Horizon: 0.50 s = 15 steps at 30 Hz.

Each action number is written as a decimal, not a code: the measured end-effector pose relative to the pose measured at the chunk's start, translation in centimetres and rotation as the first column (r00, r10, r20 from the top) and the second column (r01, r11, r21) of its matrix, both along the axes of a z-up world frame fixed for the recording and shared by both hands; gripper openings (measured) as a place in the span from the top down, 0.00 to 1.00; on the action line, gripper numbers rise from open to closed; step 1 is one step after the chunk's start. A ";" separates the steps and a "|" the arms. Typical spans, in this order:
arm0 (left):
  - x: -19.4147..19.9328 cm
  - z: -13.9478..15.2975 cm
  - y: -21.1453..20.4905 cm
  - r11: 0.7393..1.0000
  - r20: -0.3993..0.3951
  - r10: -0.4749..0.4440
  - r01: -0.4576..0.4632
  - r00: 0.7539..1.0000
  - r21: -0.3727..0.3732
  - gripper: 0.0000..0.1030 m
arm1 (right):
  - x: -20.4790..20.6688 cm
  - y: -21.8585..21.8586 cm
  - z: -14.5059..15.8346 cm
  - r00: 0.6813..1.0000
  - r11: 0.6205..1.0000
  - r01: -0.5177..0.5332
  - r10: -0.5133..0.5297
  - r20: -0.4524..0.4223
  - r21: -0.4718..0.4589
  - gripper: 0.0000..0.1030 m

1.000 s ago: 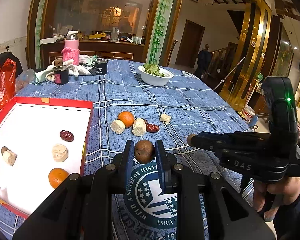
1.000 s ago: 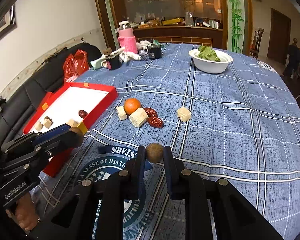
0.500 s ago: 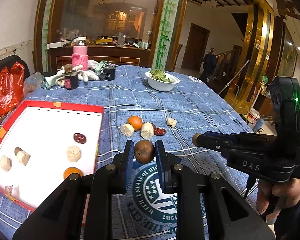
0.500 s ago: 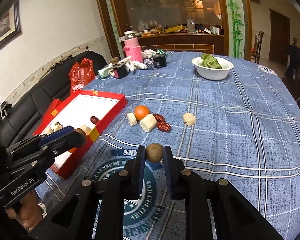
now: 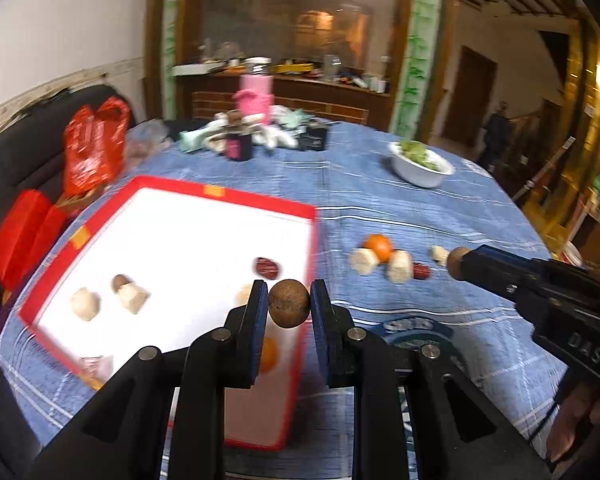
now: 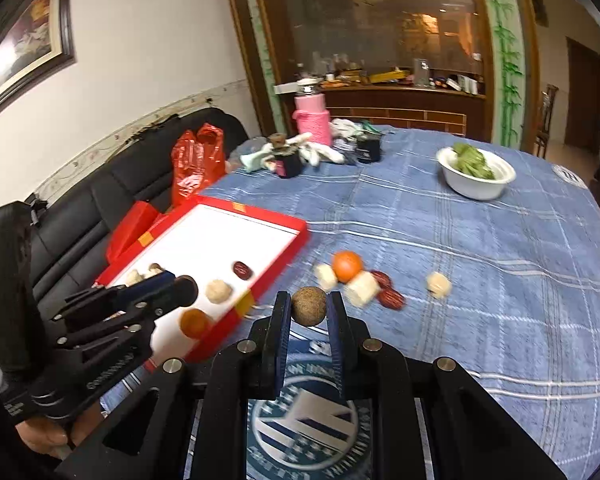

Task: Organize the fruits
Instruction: 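Carry both brown nuts over the white tray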

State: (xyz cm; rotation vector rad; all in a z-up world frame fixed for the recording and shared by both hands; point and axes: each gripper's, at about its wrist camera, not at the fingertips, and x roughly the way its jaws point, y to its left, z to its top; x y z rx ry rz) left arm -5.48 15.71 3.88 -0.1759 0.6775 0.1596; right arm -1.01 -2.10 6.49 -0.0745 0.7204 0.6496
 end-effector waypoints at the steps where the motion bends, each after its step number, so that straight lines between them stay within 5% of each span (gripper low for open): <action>1: 0.0 -0.1 0.5 1.000 -0.009 0.022 -0.022 1.000 0.002 0.81 | 0.1 0.7 0.1 1.000 1.000 -0.012 0.012 0.002 0.002 0.82; 15: -0.3 -0.5 5.0 0.987 -0.039 0.163 -0.163 0.986 0.009 0.81 | 1.5 8.4 -0.9 0.993 0.993 -0.120 0.119 -0.022 -0.006 0.82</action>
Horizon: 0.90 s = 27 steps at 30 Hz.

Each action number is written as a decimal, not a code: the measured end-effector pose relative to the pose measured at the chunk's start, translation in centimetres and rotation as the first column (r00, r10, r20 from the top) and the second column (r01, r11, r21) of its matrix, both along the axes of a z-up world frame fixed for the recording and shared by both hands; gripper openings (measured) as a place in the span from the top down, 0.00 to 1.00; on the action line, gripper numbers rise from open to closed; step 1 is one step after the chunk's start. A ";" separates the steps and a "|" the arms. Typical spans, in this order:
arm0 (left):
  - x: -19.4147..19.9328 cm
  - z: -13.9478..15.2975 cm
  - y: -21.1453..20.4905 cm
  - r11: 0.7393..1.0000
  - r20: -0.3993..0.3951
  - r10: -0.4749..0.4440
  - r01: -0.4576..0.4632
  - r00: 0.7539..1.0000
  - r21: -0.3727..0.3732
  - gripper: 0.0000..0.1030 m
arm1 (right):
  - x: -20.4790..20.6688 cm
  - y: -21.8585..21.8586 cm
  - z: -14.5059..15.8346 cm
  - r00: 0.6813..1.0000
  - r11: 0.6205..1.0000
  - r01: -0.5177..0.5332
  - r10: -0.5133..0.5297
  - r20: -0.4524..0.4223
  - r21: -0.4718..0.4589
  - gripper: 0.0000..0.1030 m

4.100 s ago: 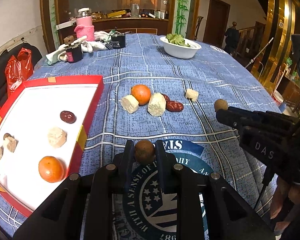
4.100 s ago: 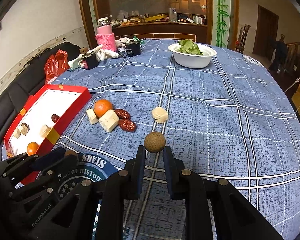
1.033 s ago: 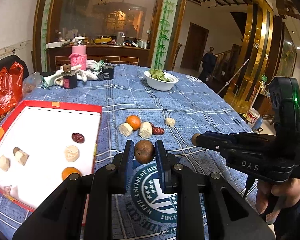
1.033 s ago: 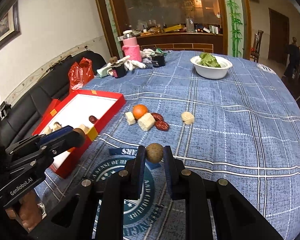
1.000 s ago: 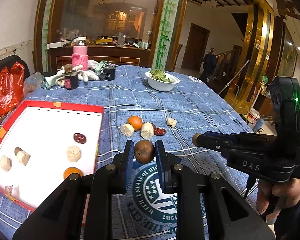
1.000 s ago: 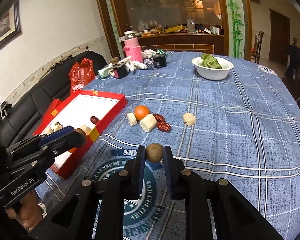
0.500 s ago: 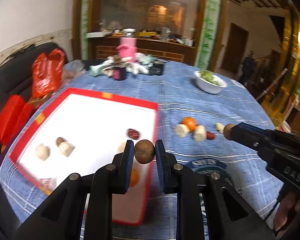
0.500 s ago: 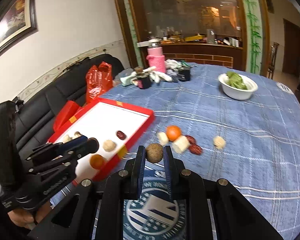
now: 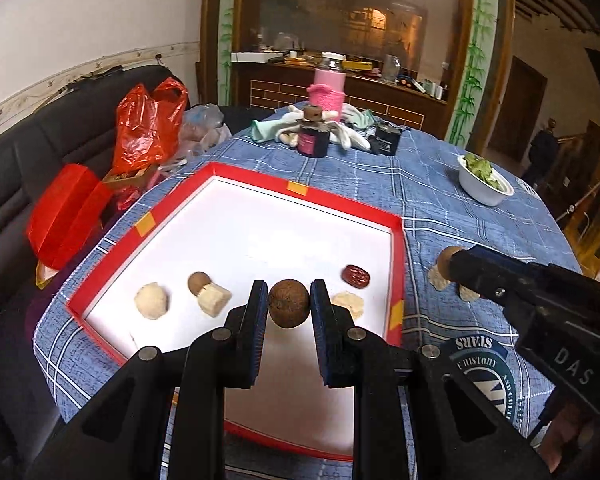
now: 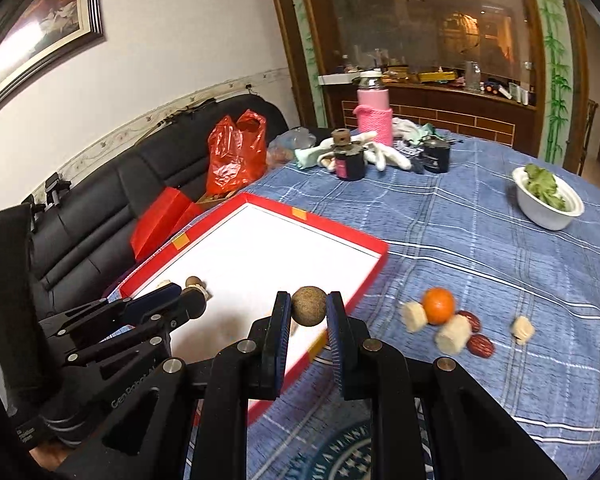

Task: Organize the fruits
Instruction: 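Carry both brown nuts over the white tray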

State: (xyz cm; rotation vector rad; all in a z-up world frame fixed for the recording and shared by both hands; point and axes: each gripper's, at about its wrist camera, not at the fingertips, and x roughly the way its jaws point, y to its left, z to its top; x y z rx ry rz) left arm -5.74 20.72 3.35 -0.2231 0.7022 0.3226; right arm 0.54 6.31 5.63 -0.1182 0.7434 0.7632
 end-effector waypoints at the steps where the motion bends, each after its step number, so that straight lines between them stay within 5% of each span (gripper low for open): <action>1: 0.1 0.1 0.2 1.000 0.000 0.007 -0.007 1.000 0.001 0.81 | 0.1 0.3 -0.1 1.000 1.000 -0.003 0.003 -0.002 -0.001 0.82; 27: 5.2 -1.8 4.9 0.993 -0.095 0.120 -0.118 0.988 0.017 0.81 | 6.3 6.7 -4.7 0.996 0.998 0.003 -0.008 -0.087 -0.062 0.82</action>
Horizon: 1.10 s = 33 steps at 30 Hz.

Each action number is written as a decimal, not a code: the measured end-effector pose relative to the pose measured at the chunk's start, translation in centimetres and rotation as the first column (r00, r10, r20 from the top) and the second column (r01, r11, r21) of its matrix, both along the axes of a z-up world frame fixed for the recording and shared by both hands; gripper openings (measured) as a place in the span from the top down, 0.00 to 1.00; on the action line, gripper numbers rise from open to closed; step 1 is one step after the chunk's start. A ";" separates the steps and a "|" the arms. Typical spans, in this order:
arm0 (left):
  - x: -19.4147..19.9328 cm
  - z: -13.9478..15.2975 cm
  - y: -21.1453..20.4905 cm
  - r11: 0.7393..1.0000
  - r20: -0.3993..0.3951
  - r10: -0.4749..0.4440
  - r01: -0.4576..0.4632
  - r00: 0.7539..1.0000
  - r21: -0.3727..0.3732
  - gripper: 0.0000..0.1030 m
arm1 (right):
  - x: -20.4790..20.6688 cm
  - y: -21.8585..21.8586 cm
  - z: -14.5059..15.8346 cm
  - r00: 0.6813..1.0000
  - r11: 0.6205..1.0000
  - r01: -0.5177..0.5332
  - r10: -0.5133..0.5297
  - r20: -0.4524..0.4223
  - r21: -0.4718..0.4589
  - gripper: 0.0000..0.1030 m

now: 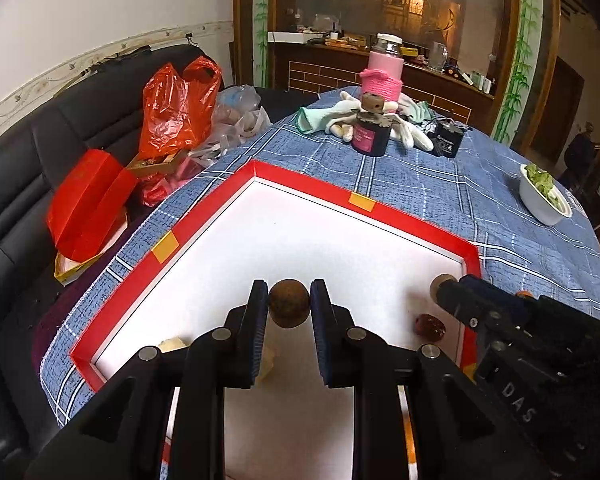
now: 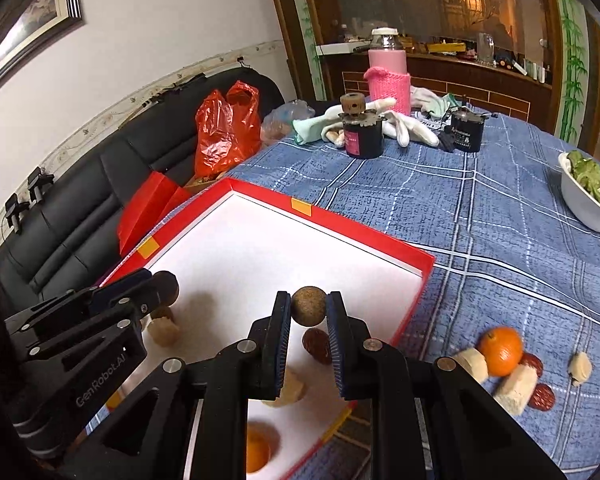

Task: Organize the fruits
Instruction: 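Carry both brown nuts over the white tray, then open the left tool to drop its nut while the right tool releases its nut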

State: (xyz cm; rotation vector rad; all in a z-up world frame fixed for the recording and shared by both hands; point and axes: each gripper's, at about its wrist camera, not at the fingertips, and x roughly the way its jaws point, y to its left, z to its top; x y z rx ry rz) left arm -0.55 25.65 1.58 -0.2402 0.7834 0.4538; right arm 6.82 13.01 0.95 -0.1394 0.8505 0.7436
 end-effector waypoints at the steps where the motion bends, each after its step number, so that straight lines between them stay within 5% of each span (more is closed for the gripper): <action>1: 0.1 0.0 0.1 1.000 -0.002 0.004 -0.004 1.000 -0.001 0.81 | 0.1 0.2 -0.2 1.000 1.000 -0.002 0.002 -0.002 -0.003 0.82; 15: 1.2 -1.9 2.3 0.997 -0.104 0.073 -0.073 0.992 0.009 0.80 | 1.1 2.0 -2.0 0.999 0.999 -0.002 0.000 -0.044 -0.045 0.80; 17: 1.2 -2.3 2.4 0.996 -0.136 0.084 -0.085 0.987 0.002 0.59 | 1.2 1.7 -2.1 0.998 0.999 0.003 -0.005 -0.058 -0.040 0.79; 18: 1.0 -2.3 2.5 0.995 -0.139 0.094 -0.095 0.986 0.002 0.37 | 1.2 1.6 -2.0 0.998 0.999 0.003 -0.006 -0.061 -0.037 0.75; 19: 0.7 -2.1 2.5 0.994 -0.126 0.112 -0.112 0.986 0.009 0.26 | 1.2 1.3 -1.9 0.998 0.999 0.007 -0.009 -0.060 -0.035 0.66; 26: -2.0 0.5 1.5 0.988 0.000 0.155 -0.155 0.988 0.023 0.25 | -0.6 -3.4 1.1 0.999 0.999 0.040 -0.040 0.016 0.026 0.57; 33: -3.1 2.0 -4.3 0.999 0.083 0.024 -0.028 0.996 0.042 0.25 | -0.6 -15.2 2.1 0.967 0.970 0.239 -0.241 0.078 0.034 0.46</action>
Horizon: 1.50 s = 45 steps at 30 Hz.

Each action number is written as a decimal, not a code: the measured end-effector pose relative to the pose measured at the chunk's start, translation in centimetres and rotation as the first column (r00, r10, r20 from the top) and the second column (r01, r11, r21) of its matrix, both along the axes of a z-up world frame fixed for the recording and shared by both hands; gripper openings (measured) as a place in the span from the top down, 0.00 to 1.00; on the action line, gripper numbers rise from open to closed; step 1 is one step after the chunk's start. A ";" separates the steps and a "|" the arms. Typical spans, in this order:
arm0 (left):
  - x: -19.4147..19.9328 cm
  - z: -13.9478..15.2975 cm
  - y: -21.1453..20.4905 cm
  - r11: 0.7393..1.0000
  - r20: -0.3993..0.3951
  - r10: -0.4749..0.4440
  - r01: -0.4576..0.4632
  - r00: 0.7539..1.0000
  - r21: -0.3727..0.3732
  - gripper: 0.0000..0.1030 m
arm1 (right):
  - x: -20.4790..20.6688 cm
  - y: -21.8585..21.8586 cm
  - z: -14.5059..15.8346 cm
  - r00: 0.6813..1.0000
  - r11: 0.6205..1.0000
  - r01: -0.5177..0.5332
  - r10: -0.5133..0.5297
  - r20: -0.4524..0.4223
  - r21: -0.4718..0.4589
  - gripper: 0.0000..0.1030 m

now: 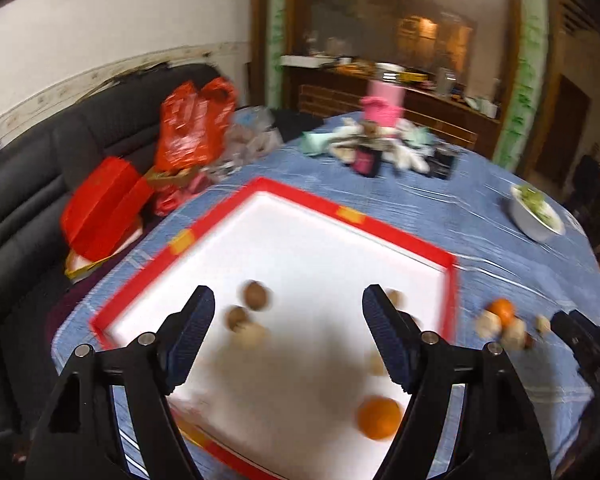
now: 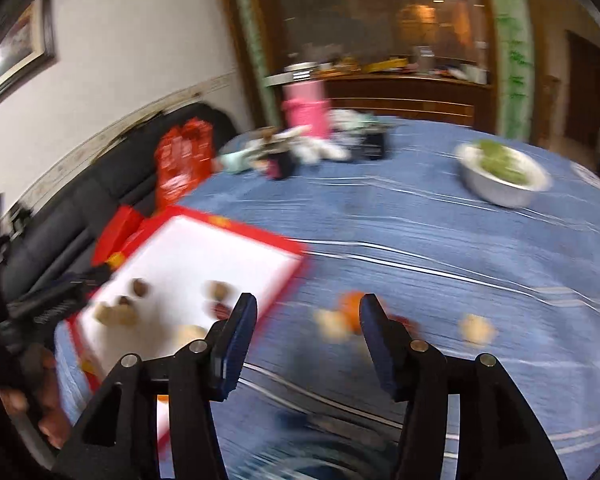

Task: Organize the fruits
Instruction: 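Open the left tool to drop its nut while the right tool releases its nut, then grasp a beige pastry cube with the right tool while the left tool grasps a white yam chunk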

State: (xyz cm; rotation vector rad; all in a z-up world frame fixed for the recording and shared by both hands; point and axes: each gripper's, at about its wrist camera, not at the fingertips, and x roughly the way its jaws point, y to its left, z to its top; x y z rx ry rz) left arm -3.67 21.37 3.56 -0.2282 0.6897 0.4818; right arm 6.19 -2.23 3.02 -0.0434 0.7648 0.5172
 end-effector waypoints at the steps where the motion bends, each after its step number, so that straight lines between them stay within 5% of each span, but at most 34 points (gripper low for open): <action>1: 0.1 0.0 -1.3 0.999 0.002 -0.036 0.036 0.999 0.008 0.25 | 0.4 -1.7 -0.4 0.999 0.999 0.041 -0.041 -0.010 -0.008 0.46; 6: 0.9 -0.2 -6.6 0.977 -0.024 -0.203 0.204 0.979 0.067 0.25 | 2.8 -7.4 -3.4 0.981 0.983 0.170 -0.175 -0.082 -0.065 0.46; 15: 1.8 -0.7 -10.1 0.949 -0.055 -0.306 0.309 0.950 0.054 0.26 | 6.4 -5.9 -5.3 0.982 0.986 0.126 -0.139 -0.126 -0.109 0.47; 18: 2.3 -0.9 -11.2 0.941 -0.054 -0.333 0.335 0.941 0.039 0.26 | 6.7 -5.0 -6.1 0.984 0.980 0.116 -0.136 -0.118 -0.163 0.70; 29: 7.9 -3.0 -17.8 0.848 -0.093 -0.528 0.531 0.844 0.006 0.26 | 5.6 -9.8 -4.6 0.978 0.983 0.182 -0.181 -0.103 0.004 0.74; 33: 9.0 -3.7 -18.5 0.835 -0.117 -0.545 0.550 0.830 0.013 0.28 | 6.0 -10.0 -4.7 0.979 0.985 0.167 -0.162 -0.123 0.037 0.74; 38: 10.1 -5.0 -18.2 0.823 -0.162 -0.563 0.569 0.811 -0.011 0.41 | 5.7 -10.5 -4.2 0.981 0.984 0.160 -0.149 -0.126 0.080 0.74; 45: 11.5 -6.5 -17.7 0.835 -0.206 -0.546 0.547 0.812 -0.055 0.76 | 5.5 -10.5 -3.7 0.983 0.983 0.151 -0.137 -0.123 0.108 0.74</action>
